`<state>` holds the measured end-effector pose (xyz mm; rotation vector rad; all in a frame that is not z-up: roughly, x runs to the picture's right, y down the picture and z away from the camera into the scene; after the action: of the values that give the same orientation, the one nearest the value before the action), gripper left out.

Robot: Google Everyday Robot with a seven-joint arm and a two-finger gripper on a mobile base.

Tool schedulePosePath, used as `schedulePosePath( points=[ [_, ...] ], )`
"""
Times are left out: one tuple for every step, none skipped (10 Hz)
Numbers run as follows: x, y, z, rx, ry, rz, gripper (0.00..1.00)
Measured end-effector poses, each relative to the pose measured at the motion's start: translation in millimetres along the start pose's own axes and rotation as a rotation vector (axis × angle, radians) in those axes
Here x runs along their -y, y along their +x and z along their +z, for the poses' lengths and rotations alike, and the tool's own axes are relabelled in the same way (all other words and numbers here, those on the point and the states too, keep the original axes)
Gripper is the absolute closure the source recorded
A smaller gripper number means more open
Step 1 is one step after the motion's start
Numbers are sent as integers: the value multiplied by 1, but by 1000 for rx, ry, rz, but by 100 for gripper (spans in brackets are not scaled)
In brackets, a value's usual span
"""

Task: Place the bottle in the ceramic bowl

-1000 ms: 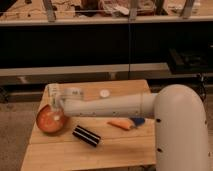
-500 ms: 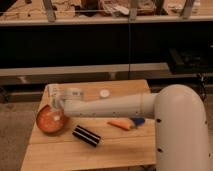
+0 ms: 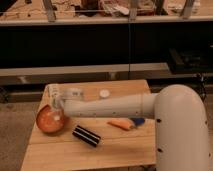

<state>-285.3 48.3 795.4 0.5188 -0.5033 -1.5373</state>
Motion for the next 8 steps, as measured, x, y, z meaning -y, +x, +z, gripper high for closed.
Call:
schedulePosePath(
  points=[
    [-1, 0, 0, 0, 0, -1, 60],
    [-1, 0, 0, -1, 1, -2, 60],
    [-1, 0, 1, -2, 2, -4, 60],
    [-1, 1, 1, -3, 2, -4, 60],
    [-2, 1, 1, -4, 2, -5, 60],
    [-2, 0, 1, -3, 2, -5, 57],
    [-2, 0, 1, -3, 1, -5, 51],
    [-3, 0, 1, -3, 2, -6, 41]
  ],
)
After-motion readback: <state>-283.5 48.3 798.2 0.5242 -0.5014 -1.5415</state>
